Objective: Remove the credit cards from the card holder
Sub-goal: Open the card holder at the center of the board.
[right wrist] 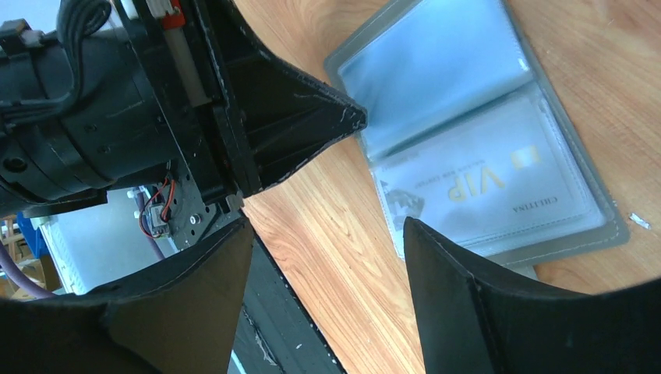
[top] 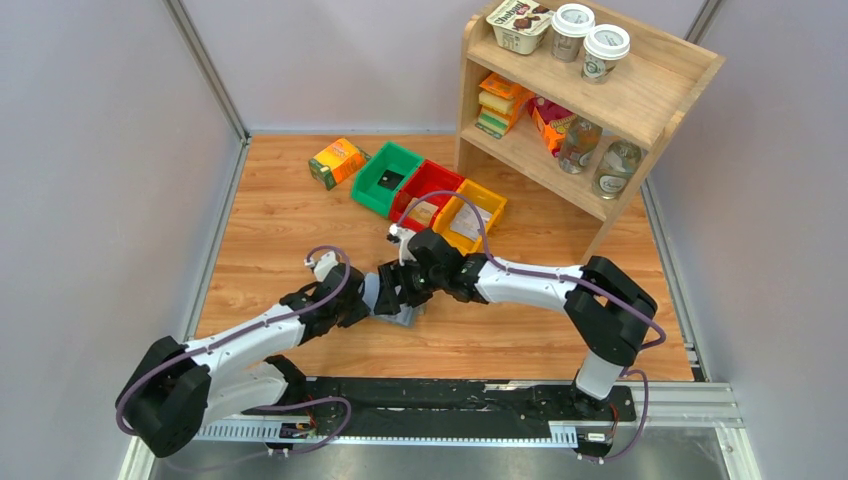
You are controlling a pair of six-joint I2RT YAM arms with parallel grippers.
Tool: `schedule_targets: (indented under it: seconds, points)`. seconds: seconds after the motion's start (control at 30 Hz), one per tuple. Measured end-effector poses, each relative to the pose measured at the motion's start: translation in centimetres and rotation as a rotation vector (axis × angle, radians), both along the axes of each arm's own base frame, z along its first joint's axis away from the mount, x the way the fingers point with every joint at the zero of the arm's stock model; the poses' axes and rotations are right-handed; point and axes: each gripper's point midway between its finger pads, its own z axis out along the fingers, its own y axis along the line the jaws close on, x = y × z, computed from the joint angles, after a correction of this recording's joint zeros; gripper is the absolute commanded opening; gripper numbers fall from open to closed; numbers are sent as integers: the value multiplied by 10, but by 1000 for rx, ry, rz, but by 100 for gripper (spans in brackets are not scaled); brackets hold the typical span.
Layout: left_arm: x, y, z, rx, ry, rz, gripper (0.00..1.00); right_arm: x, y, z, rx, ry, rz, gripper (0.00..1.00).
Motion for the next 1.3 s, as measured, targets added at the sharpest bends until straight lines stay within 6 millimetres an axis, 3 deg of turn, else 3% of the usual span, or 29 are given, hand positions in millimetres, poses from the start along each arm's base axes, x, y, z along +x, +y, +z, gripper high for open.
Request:
schedule_targets:
  seconds: [0.2,0.63,0.8,0.97,1.17,1.3]
  points:
    - [6,0,4,-19,9,4,26,5,1,-2,-8,-11,-23,71]
    - [40,-3,48,-27,-104,-21,28,26,-23,-26,-105,-22,-176,58]
    - [55,-2,33,8,-37,-36,26,29,-34,-34,-151,-11,-206,53]
    - [46,2,1,39,86,-52,24,32,-54,-46,-223,23,-238,52]
    - [45,-10,-1,-31,93,-80,17,48,-93,-63,-304,77,-314,49]
    - [40,-31,-3,-170,94,-96,14,63,-114,-67,-336,80,-361,50]
